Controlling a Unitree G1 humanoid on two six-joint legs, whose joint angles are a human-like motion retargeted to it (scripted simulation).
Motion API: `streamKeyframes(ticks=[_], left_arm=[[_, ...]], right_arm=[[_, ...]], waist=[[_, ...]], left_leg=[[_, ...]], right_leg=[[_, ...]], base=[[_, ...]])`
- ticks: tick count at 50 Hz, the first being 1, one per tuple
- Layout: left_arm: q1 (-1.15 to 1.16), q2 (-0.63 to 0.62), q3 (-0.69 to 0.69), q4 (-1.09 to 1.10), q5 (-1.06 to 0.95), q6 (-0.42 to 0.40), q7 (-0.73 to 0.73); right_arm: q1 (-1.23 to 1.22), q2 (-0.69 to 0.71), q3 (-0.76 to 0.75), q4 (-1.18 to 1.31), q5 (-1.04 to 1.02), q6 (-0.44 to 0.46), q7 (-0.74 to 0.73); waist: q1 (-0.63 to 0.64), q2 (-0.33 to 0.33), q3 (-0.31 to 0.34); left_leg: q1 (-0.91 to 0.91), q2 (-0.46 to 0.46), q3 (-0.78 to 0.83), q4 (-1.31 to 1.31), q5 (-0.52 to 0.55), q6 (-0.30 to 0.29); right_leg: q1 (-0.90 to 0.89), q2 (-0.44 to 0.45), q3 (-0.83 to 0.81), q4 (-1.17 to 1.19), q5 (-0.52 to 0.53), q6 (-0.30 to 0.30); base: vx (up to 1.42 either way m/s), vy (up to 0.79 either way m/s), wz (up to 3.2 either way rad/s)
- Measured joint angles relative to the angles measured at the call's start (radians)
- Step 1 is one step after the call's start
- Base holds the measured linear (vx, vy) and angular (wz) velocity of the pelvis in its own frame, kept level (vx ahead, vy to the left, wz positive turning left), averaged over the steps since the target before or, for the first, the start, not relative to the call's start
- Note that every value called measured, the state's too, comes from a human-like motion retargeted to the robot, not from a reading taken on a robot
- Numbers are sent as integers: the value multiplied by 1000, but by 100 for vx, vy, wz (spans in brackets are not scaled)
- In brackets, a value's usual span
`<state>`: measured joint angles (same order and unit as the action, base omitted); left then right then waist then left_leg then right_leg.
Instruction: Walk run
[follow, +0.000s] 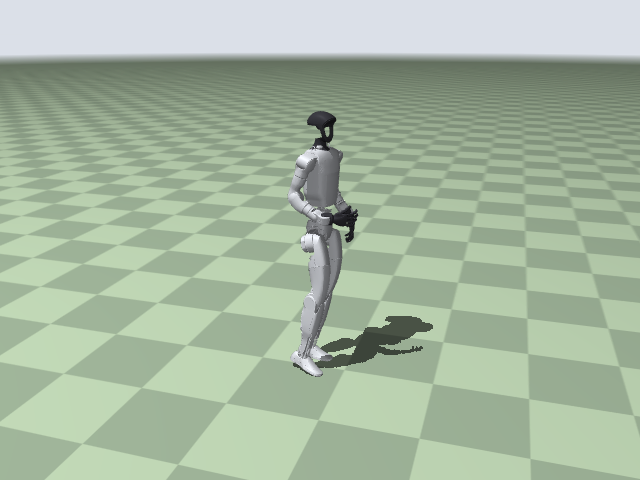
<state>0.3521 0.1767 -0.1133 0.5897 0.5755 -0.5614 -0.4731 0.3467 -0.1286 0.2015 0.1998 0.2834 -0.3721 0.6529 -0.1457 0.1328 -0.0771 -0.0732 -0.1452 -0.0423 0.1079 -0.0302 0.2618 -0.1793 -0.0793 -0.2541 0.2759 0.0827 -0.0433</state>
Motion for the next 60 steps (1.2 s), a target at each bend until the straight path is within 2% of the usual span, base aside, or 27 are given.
streamKeyframes(ticks=[3,5,7,8,9,12,15,16,17,18,20,23,25,26,27,28,29,32,33,39,41,43,50,54,57,58,60], left_arm=[[-7,6,15,-4,36,-8,12],[-12,-4,36,-2,47,-6,25],[-21,-20,59,3,35,-1,41],[-27,-25,73,8,21,4,53],[-35,-29,76,13,2,10,68],[-65,-22,55,32,-50,25,105],[-100,12,22,42,-40,30,89],[-113,24,9,39,-18,31,78],[-122,34,-4,34,5,30,69],[-122,42,-20,25,33,27,67],[-120,54,-46,11,84,20,77],[-115,46,-71,33,150,22,93],[-121,19,-96,43,191,48,86],[-124,11,-115,37,198,72,89],[-130,6,-134,28,202,93,94],[-142,6,-150,16,201,109,104],[-148,11,-160,3,204,116,116],[-139,41,-162,-30,244,123,152],[-134,50,-158,-39,263,124,153],[-102,64,-163,-77,234,125,112],[-95,70,-173,-85,220,123,110],[-93,80,-178,-94,239,122,107],[-84,57,-148,-73,347,165,110],[-71,22,-125,-36,264,188,96],[-76,16,-127,-20,229,194,95],[-84,22,-134,-15,232,198,92],[-104,45,-159,-11,244,207,94]], right_arm=[[7,14,18,-1,19,10,14],[3,14,28,-4,15,17,28],[-11,3,34,-7,0,24,35],[-23,-2,39,-5,-7,30,43],[-34,-6,36,-3,-13,39,53],[-55,-21,6,0,-27,67,81],[-55,-33,-42,8,-35,63,48],[-50,-40,-62,10,-48,55,16],[-41,-46,-79,12,-65,47,-19],[-24,-51,-92,12,-89,40,-58],[6,-64,-109,15,-143,33,-132],[32,-85,-124,47,-233,45,-213],[30,-114,-138,71,-299,66,-262],[29,-131,-137,77,-330,73,-289],[26,-149,-138,84,-361,77,-315],[17,-166,-139,94,-391,77,-340],[13,-175,-135,104,-426,73,-366],[26,-172,-111,136,-531,70,-436],[35,-170,-103,144,-560,76,-444],[79,-163,-70,189,-668,89,-436],[86,-165,-54,204,-678,76,-437],[87,-164,-41,223,-689,63,-433],[81,-136,-44,285,-699,91,-384],[86,-128,-60,327,-686,86,-370],[84,-117,-71,370,-677,70,-414],[78,-116,-67,384,-676,65,-441],[60,-120,-48,401,-689,54,-493]], waist=[[-16,-49,4],[-20,-66,12],[-9,-82,24],[20,-92,30],[30,-98,40],[6,-104,62],[-49,-95,68],[-67,-91,64],[-83,-86,58],[-91,-83,48],[-90,-72,10],[-81,-39,-26],[-84,-9,-35],[-96,-5,-39],[-110,-2,-41],[-129,-1,-42],[-142,-11,-44],[-139,-56,-51],[-127,-68,-50],[-25,-124,-32],[-2,-128,-23],[21,-126,-15],[75,-163,-3],[115,-170,-20],[120,-164,-35],[128,-151,-34],[116,-109,-24]], left_leg=[[35,-75,-130,6,9,0],[58,-110,-206,11,15,0],[77,-135,-252,20,16,-3],[82,-127,-242,28,5,-12],[92,-133,-242,35,3,-10],[139,-141,-277,51,3,-20],[182,-114,-346,93,-14,-65],[196,-119,-378,109,-9,-62],[207,-134,-400,118,9,-51],[213,-170,-404,116,54,-24],[209,-194,-397,109,139,-26],[189,-160,-352,191,299,-141],[142,-115,-282,277,393,-307],[109,-96,-232,331,397,-432],[75,-86,-155,385,408,-517],[37,-91,-25,438,433,-522],[-3,-83,26,496,426,-524],[-126,-18,61,655,301,-516],[-164,9,92,676,270,-492],[-380,132,249,578,95,-288],[-428,183,317,471,79,-213],[-463,214,374,334,76,-167],[-467,124,420,-41,80,-99],[-399,110,439,-29,127,-106],[-365,93,367,1,110,-72],[-352,106,351,15,92,-71],[-296,143,343,18,55,-72]], right_leg=[[-45,-1,159,-179,36,7],[-80,-1,242,-268,88,91],[-120,13,235,-328,87,254],[-135,52,175,-343,54,292],[-142,72,188,-341,56,305],[-133,136,326,-324,106,305],[-103,221,352,-324,89,305],[-84,226,388,-322,105,305],[-68,210,421,-318,137,305],[-58,153,447,-309,201,305],[-64,108,409,-312,194,217],[-36,108,403,-293,107,162],[-8,110,421,-291,65,127],[1,97,366,-289,53,98],[9,72,319,-285,38,85],[17,22,290,-280,17,100],[27,3,278,-275,-2,91],[69,14,201,-271,-46,28],[84,18,167,-272,-58,12],[154,9,21,-265,-135,-20],[179,16,-32,-267,-159,-21],[204,31,-78,-272,-180,-21],[295,22,-187,-253,-175,35],[350,15,-176,-191,-50,105],[355,-13,-179,-84,175,137],[344,-25,-173,-27,259,131],[292,6,-138,118,381,63]], base=[[41,-1,236],[37,9,201],[32,-11,103],[32,-25,27],[38,-8,39],[52,-2,161],[64,-30,225],[73,25,246],[63,87,242],[56,100,214],[64,63,178],[68,13,161],[55,26,197],[51,35,242],[39,64,269],[36,57,268],[34,20,252],[39,-45,180],[39,-28,145],[42,-5,107],[55,2,113],[47,1,92],[59,6,67],[85,13,7],[99,16,25],[81,9,29],[76,3,48]])
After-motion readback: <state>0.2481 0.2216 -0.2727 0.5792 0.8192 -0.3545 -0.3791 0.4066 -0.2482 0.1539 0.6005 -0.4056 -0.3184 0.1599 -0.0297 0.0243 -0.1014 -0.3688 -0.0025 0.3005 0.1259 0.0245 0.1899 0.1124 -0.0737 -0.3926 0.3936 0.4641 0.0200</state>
